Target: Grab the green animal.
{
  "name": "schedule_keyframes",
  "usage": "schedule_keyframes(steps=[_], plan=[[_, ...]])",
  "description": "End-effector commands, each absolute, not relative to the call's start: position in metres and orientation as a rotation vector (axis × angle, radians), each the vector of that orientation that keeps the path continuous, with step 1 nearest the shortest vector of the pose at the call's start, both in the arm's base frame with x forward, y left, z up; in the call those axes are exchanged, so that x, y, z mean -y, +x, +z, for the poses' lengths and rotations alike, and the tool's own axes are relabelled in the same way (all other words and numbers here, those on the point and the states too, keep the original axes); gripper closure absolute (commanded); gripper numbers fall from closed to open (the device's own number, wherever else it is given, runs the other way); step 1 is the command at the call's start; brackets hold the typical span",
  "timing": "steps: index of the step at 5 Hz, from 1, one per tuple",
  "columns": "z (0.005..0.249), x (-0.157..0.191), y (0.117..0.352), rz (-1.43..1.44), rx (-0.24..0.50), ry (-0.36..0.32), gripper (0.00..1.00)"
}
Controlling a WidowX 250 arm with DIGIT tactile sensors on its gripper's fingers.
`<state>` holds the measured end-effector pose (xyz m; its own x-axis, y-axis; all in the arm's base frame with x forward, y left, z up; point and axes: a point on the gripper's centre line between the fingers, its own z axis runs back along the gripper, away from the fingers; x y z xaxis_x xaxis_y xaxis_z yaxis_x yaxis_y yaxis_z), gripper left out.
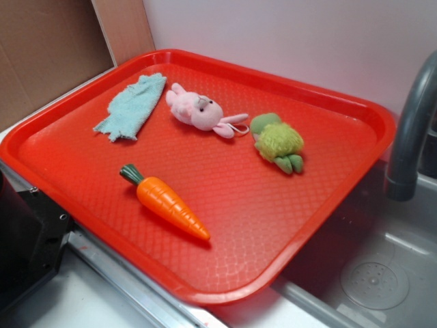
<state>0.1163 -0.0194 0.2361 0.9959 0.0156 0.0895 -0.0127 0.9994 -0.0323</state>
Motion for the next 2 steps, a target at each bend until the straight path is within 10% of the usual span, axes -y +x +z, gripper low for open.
schedule_keyframes(steps=[1,2], plan=[[0.2361,0.0194,0.1163,0.014,0.09,-0.032,0.0],[0.2277,0.029,0.1253,0.272,0.04,-0.115,0.0]])
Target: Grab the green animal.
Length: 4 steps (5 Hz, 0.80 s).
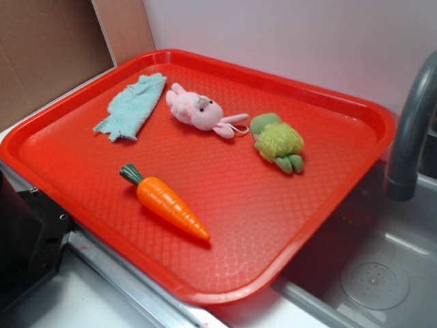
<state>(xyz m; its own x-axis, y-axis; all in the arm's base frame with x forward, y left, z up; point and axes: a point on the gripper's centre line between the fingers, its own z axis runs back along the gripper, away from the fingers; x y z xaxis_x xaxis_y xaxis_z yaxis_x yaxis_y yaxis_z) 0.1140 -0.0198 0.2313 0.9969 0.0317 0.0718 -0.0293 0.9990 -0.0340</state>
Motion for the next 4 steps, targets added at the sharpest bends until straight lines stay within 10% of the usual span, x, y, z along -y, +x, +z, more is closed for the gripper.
schedule_keyframes(steps=[1,4], plan=[[0.219,0.038,0.135,0.523,0.042,-0.145,0.0],[0.176,0.09,0.207,1.134,0.132,-0.285,0.0]])
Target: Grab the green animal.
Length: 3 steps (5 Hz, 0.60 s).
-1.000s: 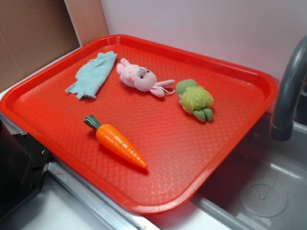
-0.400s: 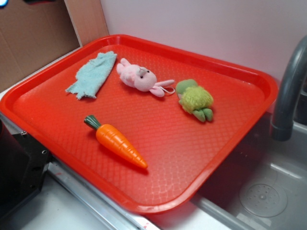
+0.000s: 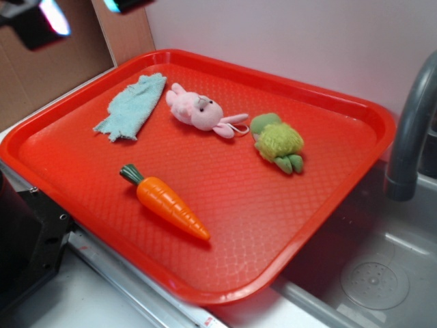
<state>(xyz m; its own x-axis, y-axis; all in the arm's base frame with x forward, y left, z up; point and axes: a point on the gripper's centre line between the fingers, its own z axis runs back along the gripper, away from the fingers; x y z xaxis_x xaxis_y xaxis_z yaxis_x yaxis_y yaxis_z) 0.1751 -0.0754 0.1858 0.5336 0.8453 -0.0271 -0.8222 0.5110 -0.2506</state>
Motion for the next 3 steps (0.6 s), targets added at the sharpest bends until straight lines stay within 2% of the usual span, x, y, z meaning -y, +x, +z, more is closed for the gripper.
schedule_keyframes(steps=[1,2,3], plan=[[0.155,0.1,0.235,1.239,0.141,-0.266,0.0],[0.125,0.11,0.265,1.309,0.149,-0.211,0.0],[0.096,0.123,0.294,1.302,0.121,-0.17,0.0]])
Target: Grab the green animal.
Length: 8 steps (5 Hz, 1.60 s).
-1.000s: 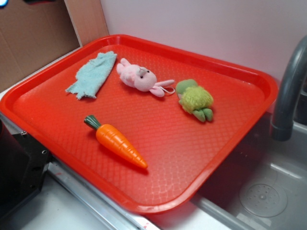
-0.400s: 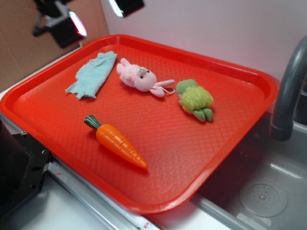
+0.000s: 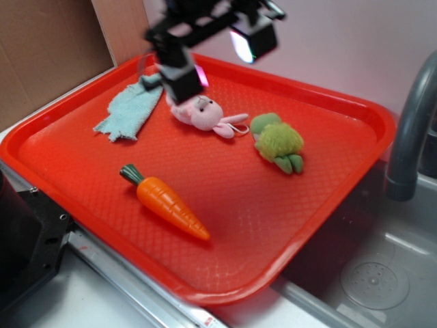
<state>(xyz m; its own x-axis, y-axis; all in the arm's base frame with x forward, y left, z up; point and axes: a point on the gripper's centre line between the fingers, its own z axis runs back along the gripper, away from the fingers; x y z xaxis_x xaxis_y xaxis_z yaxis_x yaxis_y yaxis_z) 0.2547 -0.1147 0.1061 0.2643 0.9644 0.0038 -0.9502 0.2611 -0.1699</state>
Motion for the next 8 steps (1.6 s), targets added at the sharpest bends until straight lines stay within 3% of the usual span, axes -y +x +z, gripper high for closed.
schedule_keyframes(steps=[1,3,4,5,6,8], plan=[[0.067,0.131,0.305,1.263,0.128,-0.107,0.0],[0.024,0.128,0.296,1.223,0.115,-0.003,0.0],[0.021,0.125,0.297,1.23,0.106,-0.008,1.0],[0.042,0.129,0.292,1.18,0.1,-0.054,1.0],[0.081,0.128,0.282,0.942,0.049,-0.104,1.0],[0.152,0.101,0.254,0.446,-0.036,-0.081,1.0]])
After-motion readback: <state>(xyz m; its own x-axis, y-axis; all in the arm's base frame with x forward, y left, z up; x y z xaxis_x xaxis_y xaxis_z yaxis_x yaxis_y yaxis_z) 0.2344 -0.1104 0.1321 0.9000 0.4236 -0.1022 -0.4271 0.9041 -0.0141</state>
